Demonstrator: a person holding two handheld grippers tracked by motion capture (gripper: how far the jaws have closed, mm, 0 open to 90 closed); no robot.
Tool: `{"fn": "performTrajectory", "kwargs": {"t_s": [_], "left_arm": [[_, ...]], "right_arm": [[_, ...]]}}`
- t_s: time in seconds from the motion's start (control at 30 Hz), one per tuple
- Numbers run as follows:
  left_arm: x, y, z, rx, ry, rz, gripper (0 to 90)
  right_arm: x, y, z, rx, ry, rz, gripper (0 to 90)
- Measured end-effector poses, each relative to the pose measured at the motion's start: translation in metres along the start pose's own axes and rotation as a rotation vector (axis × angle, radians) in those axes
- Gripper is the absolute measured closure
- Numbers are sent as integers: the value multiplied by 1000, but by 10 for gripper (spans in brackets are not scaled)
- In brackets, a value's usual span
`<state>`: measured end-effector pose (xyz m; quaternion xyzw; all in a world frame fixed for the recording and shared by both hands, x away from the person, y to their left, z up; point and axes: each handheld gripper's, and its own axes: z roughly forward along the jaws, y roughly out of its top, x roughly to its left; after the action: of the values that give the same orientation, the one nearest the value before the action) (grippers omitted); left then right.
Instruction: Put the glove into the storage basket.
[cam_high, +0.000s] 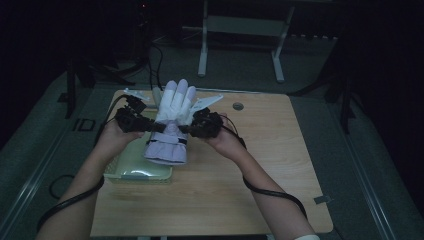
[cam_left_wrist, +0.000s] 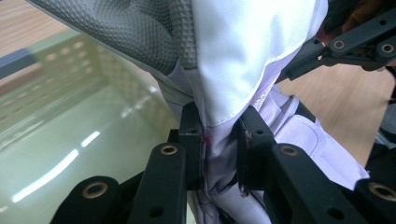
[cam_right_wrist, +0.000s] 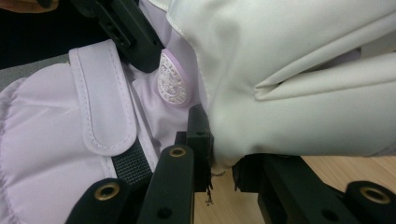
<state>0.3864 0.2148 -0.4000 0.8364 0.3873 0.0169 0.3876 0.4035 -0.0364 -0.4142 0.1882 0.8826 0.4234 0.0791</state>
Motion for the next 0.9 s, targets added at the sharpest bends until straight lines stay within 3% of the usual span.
{"fn": "performTrajectory", "kwargs": {"t_s": [0.3,0.47,0.57,0.67,0.9], "left_arm": [[28,-27,-25,-32,20,-49,753],[40,-38,-28,-34,25,-70,753],[48,-50,-19,-17,24,-91,753],[56,-60,-6,5,23,-110,752],[69,-80,22,45,13,-149,751]], "right_arm": [[15,29,36,27,16,-33,795],[18,35,53,35,30,-35,794],[18,28,69,48,47,-20,794],[18,18,87,100,43,-1,794],[15,0,110,171,53,18,794]]}}
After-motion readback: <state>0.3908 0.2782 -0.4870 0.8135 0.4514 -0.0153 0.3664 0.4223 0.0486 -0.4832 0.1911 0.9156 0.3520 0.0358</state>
